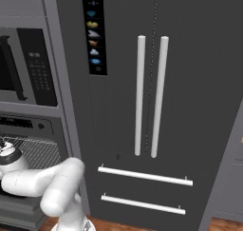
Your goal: Take the fish from the oven and place it on the plate on the counter.
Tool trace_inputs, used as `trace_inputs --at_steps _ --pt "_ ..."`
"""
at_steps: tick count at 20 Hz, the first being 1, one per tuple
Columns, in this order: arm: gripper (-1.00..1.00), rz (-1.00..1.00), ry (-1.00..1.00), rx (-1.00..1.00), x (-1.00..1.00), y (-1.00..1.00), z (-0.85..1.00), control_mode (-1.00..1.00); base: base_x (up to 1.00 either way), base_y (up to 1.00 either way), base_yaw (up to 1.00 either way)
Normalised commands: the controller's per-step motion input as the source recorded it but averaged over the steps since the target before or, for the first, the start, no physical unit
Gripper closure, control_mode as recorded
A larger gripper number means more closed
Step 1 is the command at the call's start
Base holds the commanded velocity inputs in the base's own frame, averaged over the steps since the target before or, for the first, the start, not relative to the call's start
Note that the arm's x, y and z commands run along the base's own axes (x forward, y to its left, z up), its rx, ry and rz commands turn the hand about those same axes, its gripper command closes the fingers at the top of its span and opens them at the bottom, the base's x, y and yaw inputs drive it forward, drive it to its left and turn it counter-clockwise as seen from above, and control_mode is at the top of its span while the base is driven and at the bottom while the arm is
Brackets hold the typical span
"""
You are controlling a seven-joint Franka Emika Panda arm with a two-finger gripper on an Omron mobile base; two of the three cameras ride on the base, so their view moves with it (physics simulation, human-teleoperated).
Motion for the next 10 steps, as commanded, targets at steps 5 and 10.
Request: trace_inputs --at_steps 5,10 --pt "-1.00 0.00 -0.14 -0.03 -0.23 -0.72 -0.61 -1.00 0.00 0.00 0.00" --pt "-1.00 0.00 -0.14 0.00 -0.02 -0.65 -0.51 -1.00 0.00 0.00 0.00"
